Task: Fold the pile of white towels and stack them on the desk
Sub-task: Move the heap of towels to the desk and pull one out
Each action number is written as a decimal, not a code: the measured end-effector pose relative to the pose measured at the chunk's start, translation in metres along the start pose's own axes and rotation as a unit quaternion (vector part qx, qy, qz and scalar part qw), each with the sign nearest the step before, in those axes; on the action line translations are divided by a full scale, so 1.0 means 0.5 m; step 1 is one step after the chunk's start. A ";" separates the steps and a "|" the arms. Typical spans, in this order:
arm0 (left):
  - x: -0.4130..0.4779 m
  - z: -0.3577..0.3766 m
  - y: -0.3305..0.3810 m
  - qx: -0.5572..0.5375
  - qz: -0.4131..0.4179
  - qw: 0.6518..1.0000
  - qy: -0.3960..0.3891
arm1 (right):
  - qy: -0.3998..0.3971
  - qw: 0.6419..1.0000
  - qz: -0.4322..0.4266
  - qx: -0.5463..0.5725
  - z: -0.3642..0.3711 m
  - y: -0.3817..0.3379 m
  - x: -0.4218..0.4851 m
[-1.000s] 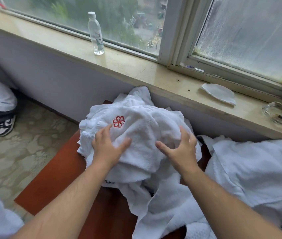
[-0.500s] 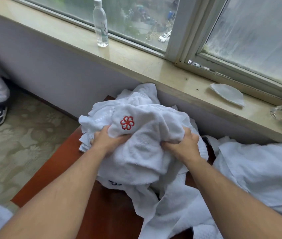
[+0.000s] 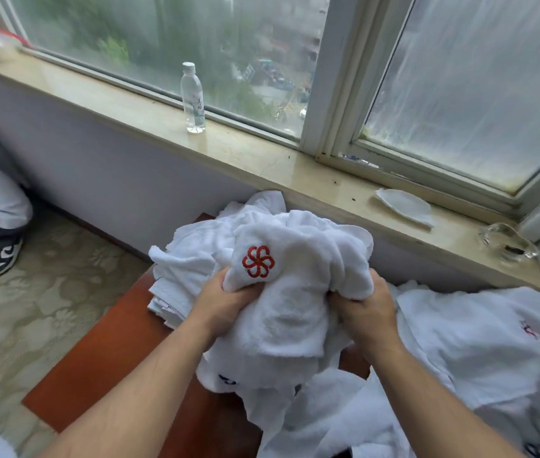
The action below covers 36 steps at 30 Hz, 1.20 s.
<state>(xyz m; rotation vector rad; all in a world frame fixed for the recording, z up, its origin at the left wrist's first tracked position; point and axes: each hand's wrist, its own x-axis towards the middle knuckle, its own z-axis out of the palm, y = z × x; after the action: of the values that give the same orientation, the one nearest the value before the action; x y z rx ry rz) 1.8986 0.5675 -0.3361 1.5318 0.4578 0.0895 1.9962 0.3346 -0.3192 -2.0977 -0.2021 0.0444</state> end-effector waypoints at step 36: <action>0.041 0.777 -0.054 0.361 0.063 0.912 -0.183 | 0.077 0.950 0.288 -0.093 -0.549 0.404 -0.030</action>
<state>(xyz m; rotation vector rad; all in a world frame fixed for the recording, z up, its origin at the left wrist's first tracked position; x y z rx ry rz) 2.0438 0.2077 -0.3776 2.2483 0.0765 -0.2985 2.0383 -0.0021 -0.3530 -2.2693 0.5249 0.2179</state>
